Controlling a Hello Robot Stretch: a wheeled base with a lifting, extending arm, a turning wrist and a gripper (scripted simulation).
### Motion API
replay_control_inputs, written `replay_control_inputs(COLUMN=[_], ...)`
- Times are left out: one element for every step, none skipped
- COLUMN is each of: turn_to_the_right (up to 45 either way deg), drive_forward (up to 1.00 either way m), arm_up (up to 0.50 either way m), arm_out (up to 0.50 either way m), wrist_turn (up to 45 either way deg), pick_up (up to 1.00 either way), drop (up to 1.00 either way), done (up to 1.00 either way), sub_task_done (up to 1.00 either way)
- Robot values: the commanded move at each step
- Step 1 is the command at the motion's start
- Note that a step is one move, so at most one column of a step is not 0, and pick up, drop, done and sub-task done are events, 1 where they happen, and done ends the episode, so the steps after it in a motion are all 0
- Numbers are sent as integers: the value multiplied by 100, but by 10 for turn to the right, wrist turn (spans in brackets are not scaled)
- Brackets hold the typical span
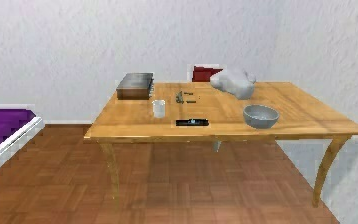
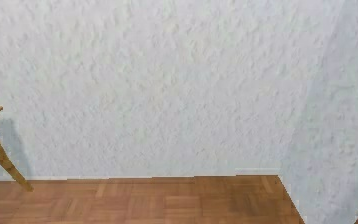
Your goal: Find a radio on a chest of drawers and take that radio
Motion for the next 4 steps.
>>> replay_control_inputs(turn_to_the_right=[30, 0, -300, 0], drive_forward=[0, 10, 0, 40], arm_up=[0, 0, 0, 0], arm_out=[0, 0, 0, 0], wrist_turn=[0, 0, 0, 0], pick_up=[0, 0, 0, 0], drop=[0, 0, 0, 0], done=[0, 0, 0, 0], sub_task_done=[0, 0, 0, 0])
